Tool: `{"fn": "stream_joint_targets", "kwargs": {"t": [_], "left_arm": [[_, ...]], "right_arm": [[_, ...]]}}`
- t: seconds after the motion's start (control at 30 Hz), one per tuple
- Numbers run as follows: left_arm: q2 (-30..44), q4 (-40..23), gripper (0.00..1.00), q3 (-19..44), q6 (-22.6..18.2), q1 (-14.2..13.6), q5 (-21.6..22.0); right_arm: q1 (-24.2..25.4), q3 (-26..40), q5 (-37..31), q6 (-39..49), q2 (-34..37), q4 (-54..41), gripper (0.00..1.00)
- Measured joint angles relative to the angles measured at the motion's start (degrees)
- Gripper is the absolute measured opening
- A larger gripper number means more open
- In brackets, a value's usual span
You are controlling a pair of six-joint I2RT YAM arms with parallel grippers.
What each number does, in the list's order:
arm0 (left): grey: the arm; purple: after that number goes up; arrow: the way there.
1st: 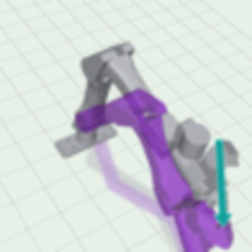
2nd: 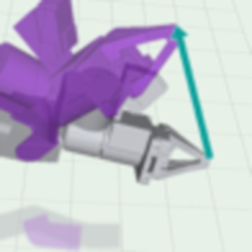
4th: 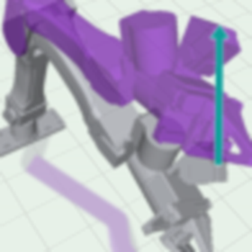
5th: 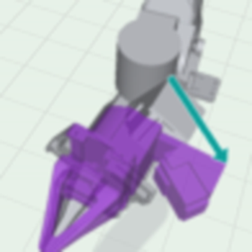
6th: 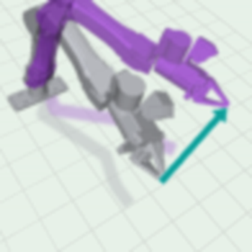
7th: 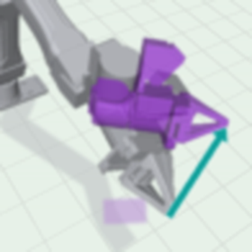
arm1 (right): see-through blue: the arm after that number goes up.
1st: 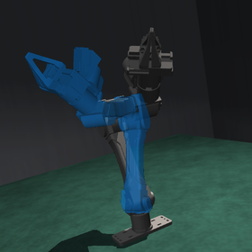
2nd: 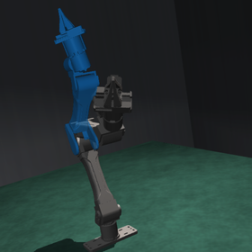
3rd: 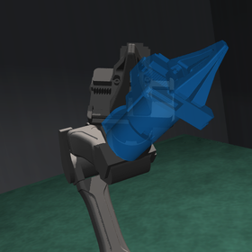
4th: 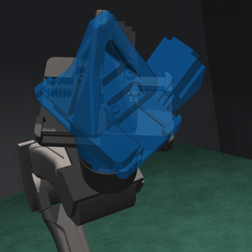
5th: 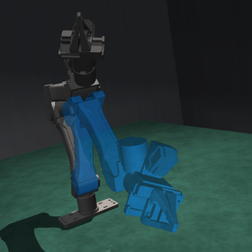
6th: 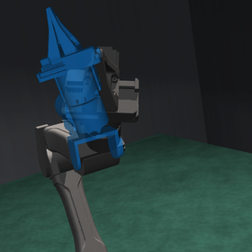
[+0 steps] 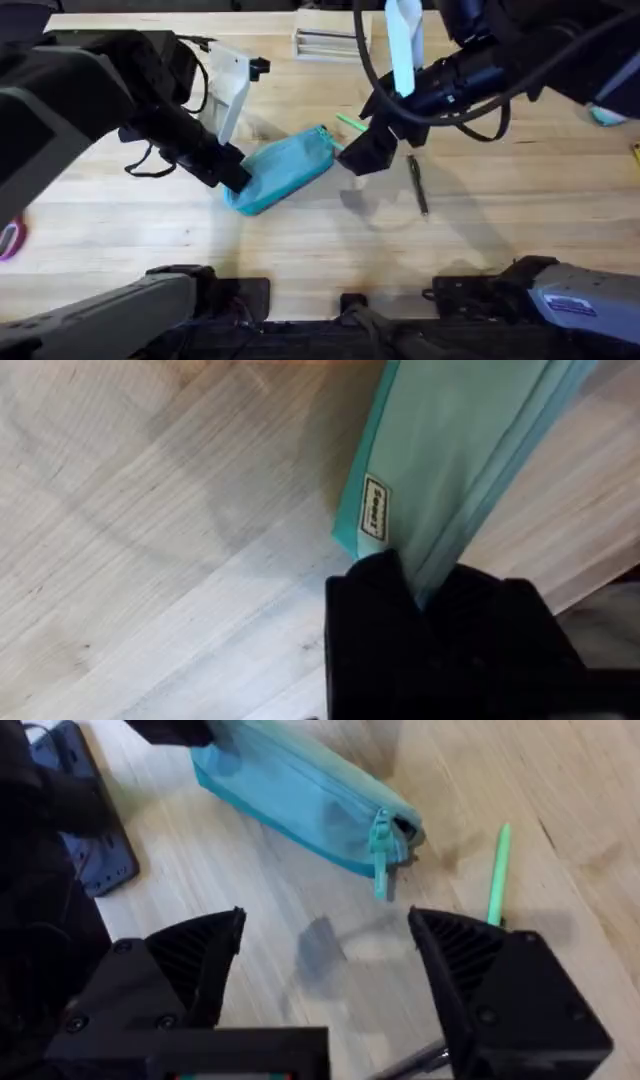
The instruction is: Unzip the bag, pick up the pens from the table one at a time and place them inside, then zip the bag closed.
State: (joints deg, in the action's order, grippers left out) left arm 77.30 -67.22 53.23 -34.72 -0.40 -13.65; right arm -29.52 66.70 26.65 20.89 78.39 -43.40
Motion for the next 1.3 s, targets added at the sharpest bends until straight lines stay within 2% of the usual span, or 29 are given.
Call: {"fn": "stream_joint_targets", "kwargs": {"t": [0.43,1.1,1.17,1.3], "left_arm": [[0.0,0.0,0.043,0.0,0.0,0.0,0.0],[0.01,0.02,0.043,0.0,0.0,0.0,0.0],[0.01,0.02,0.043,0.0,0.0,0.02,-0.02],[0.0,0.02,0.043,0.0,0.0,0.01,0.0]], "right_arm": [[0.0,0.02,0.63,-16.35,3.68,2.62,0.997],[-1.71,0.02,-2.25,-17.56,14.99,12.19,0.993],[-2.15,0.02,-2.27,-17.56,15.72,13.39,0.968],[-2.57,0.02,-2.41,-17.72,16.23,14.71,0.849]]}}
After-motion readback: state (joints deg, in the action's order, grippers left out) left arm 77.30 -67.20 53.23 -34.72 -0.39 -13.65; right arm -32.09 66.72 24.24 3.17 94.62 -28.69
